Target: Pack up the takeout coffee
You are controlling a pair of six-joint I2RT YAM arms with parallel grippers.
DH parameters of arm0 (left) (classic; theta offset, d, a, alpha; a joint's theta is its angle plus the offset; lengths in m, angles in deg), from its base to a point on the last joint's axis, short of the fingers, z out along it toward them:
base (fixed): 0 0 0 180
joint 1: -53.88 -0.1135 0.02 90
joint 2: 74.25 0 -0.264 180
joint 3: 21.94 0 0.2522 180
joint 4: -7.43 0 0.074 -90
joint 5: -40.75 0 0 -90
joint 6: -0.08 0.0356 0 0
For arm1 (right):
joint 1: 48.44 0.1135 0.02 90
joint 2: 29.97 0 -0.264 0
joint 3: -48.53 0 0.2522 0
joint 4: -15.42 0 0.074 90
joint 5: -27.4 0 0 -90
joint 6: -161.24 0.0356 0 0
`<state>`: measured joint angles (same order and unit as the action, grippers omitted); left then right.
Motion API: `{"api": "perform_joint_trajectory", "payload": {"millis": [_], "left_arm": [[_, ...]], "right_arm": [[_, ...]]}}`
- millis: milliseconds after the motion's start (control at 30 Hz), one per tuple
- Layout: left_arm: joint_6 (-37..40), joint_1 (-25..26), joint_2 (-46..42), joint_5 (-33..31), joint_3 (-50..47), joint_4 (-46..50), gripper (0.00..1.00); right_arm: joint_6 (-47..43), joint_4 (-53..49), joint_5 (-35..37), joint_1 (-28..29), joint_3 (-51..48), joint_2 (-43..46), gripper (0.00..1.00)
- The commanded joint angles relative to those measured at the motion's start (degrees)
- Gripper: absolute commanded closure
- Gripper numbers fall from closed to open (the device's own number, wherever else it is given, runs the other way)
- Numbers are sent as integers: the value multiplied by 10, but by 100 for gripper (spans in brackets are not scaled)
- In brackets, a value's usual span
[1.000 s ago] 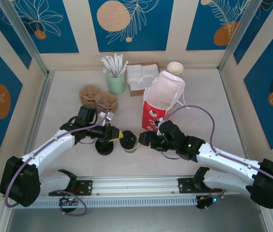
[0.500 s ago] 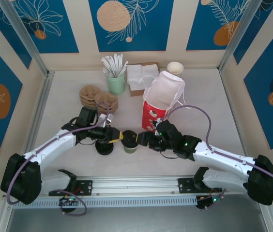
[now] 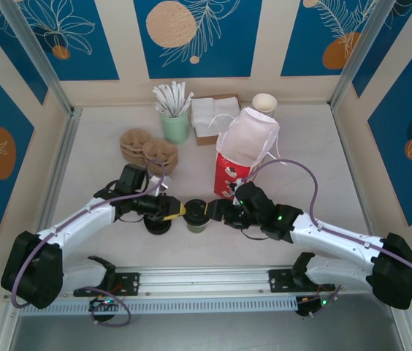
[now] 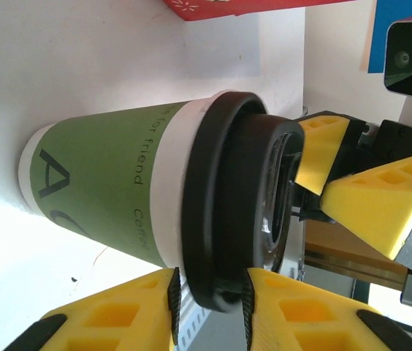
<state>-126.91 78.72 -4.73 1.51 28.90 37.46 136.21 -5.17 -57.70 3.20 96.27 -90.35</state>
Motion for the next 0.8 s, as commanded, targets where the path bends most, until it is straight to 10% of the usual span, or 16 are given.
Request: {"api": "perform_joint_trajectory", "payload": {"millis": [0, 767], "left_arm": [[12, -8, 3, 7, -9, -9, 70], [68, -8, -44, -31, 38, 89, 45]], "right_arm": [[4, 10, -5, -2, 13, -6, 40], [-15, -10, -5, 8, 49, -34, 41]]}}
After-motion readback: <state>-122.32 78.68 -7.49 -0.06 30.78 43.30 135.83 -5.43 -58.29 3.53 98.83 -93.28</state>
